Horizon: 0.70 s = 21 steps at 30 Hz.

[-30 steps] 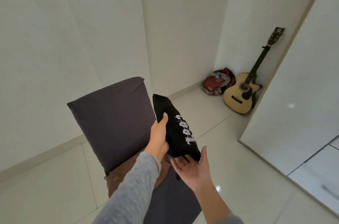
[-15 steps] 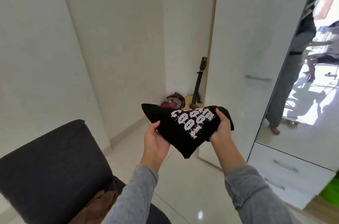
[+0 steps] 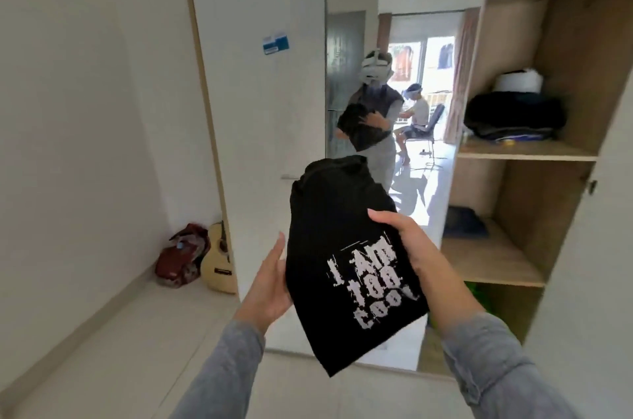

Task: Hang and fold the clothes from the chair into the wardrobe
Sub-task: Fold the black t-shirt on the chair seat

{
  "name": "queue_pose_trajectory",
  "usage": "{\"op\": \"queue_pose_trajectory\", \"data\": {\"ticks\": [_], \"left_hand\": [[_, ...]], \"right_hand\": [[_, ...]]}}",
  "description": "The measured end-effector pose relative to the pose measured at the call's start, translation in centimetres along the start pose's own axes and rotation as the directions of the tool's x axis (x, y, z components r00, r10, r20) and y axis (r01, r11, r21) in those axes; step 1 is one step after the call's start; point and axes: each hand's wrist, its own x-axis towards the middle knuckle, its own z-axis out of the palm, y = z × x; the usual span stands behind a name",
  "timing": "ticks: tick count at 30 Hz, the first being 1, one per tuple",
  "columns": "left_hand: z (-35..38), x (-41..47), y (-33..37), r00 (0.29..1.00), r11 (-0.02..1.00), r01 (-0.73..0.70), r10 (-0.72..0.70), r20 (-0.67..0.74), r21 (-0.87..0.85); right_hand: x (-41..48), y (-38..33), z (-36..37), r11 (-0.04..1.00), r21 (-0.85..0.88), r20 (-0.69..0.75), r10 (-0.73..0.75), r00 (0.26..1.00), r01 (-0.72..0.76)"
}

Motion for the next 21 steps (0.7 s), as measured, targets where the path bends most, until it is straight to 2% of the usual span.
{"op": "queue_pose_trajectory", "data": {"ticks": [3,10,12,16,19,21], "left_hand": [[4.3,4.0,-2.6,1.000,1.000,0.005,-0.005,-0.007,0.004],[15.4,13.2,-8.5,0.993,0.998,0.059,-0.056,0.102,-0.029],[18.5,16.0,-10.1,0.983,0.996,0.085,-0.085,0.160,0.006],[23.3,22.7,-12.6,0.948,0.979,0.146,-0.180,0.262,0.141],[25.4,28.5,-14.6,0.934,0.964,0.126,-0.195,0.299,0.234],[27.2,32.4,-16.1,0.928,0.961,0.139,-0.211,0.308,0.239]], "right_hand": [[-1.1,-1.2,-5.9,0.997,-0.076,-0.114,-0.019,0.993,0.010],[-5.3,-4.2,-19.3,0.984,0.043,-0.358,-0.147,0.922,0.174],[-5.8,-5.1,-22.3,0.984,0.084,-0.436,-0.104,0.894,0.156],[-5.4,-7.2,-29.0,0.996,0.047,-0.535,-0.035,0.844,0.070],[-4.2,-8.7,-34.2,0.994,-0.023,-0.619,-0.098,0.779,0.107],[-2.7,-10.0,-37.9,0.988,-0.053,-0.642,-0.147,0.752,0.147]]}}
